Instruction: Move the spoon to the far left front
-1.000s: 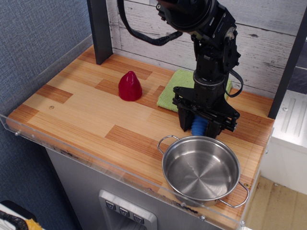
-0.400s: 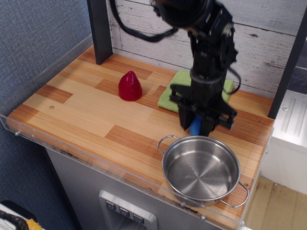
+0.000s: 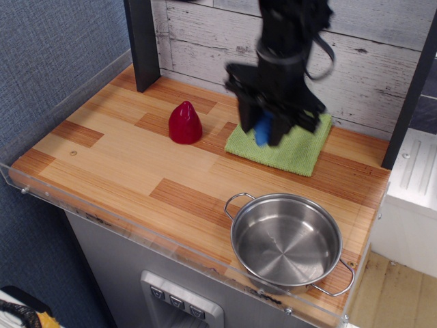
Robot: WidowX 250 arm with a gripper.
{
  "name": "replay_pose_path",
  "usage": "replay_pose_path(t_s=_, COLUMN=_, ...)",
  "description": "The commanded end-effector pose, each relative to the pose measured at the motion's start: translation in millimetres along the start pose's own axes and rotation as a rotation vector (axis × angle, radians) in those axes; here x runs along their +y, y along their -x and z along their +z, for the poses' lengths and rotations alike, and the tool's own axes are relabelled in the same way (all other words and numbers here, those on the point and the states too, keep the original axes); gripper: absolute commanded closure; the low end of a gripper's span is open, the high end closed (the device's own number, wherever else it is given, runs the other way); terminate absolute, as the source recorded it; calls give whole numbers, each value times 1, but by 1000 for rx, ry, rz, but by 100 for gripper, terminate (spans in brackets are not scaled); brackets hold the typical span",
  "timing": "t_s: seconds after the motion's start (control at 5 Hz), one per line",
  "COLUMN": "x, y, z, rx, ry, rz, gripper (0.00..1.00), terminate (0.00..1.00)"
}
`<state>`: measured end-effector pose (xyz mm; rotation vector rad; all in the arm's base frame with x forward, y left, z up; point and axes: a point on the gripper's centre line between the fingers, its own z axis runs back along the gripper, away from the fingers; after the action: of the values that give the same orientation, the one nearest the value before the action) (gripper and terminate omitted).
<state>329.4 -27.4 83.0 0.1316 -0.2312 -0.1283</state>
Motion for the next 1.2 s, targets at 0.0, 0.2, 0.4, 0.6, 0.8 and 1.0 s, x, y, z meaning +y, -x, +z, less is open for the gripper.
replay_pose_path(t_s=0.0, x=63, y=31, z=47, rx=-29, ry=-22, rz=-34, gripper=100, terminate=0)
replay_pose_path(t_s=0.2, x=91, y=55, z=46, rx=3, ry=16, rz=-82, gripper=100, terminate=0)
replay_pose_path(t_s=0.4, x=109, y=76, z=42, rx=21, ry=26, rz=-82, gripper=100, terminate=0)
replay_pose_path(t_s=0.6, x=126, y=94, z=38, rx=39, ry=24, rz=-29, gripper=100, terminate=0)
replay_pose_path(t_s=0.8, x=140, y=108, z=21, rx=54, ry=33, rz=40, gripper=100, terminate=0)
replay_pose_path(t_s=1.0, x=150, y=111, z=-1, rx=89, ry=55, rz=45, gripper=100, terminate=0)
